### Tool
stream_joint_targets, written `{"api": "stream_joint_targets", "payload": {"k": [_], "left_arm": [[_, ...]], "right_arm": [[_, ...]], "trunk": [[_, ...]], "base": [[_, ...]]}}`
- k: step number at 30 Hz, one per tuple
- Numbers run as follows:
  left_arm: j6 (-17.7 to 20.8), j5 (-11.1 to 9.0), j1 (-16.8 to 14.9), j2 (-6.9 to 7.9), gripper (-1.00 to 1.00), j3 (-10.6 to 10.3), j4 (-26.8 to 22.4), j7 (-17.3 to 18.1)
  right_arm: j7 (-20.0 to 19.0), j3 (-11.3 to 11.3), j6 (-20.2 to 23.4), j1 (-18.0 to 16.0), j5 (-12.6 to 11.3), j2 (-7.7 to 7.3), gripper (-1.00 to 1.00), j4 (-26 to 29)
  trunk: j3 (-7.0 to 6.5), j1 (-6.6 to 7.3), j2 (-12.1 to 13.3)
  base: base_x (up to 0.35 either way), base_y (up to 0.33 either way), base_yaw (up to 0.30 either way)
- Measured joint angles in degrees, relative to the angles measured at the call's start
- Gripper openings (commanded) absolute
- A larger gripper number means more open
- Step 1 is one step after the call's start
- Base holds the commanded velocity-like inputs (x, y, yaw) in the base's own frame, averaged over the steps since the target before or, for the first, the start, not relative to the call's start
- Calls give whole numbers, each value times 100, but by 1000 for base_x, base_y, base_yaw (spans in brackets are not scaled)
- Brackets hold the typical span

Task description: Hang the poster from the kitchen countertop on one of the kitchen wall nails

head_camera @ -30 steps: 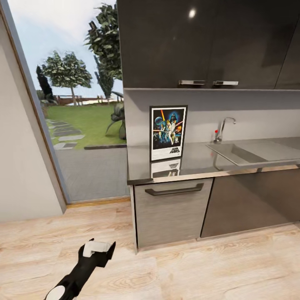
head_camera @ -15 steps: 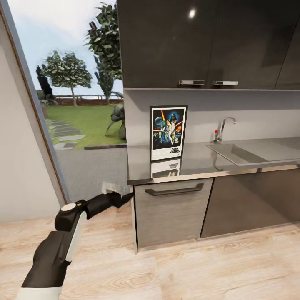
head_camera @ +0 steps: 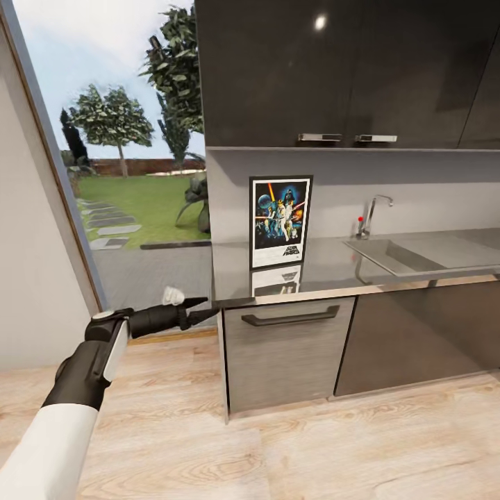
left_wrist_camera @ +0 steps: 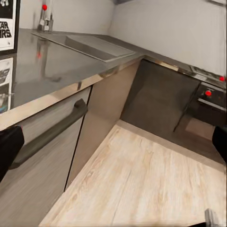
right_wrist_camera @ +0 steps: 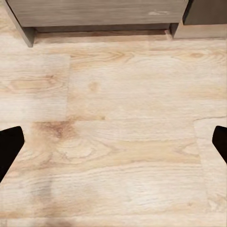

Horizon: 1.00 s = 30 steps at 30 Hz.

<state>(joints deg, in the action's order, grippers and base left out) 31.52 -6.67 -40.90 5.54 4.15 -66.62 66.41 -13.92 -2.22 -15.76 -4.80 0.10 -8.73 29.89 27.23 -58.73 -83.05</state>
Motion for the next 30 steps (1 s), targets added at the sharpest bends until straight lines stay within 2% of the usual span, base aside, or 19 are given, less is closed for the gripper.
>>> {"api": "stream_joint_targets", "payload": {"k": [4,6,9,30], "left_arm": [[-24,-4,-1,15,100,-7,30,207],[-141,0,-1,26,100,-5,43,676],[-230,3,-2,26,100,-3,12,934],[-274,3,-1,26,100,14,-25,1026]], "right_arm": [[-26,0,-5,0,4,-5,100,-5],[-38,0,-8,0,5,-7,100,-11],[-42,-4,-13,0,6,-7,100,-17],[-45,7,-18,0,21,8,100,-47]], "trunk": [[0,0,0],[0,0,0],[0,1,0],[0,3,0]], "base": [[0,0,0],[0,0,0],[68,0,0],[231,-19,0]]}}
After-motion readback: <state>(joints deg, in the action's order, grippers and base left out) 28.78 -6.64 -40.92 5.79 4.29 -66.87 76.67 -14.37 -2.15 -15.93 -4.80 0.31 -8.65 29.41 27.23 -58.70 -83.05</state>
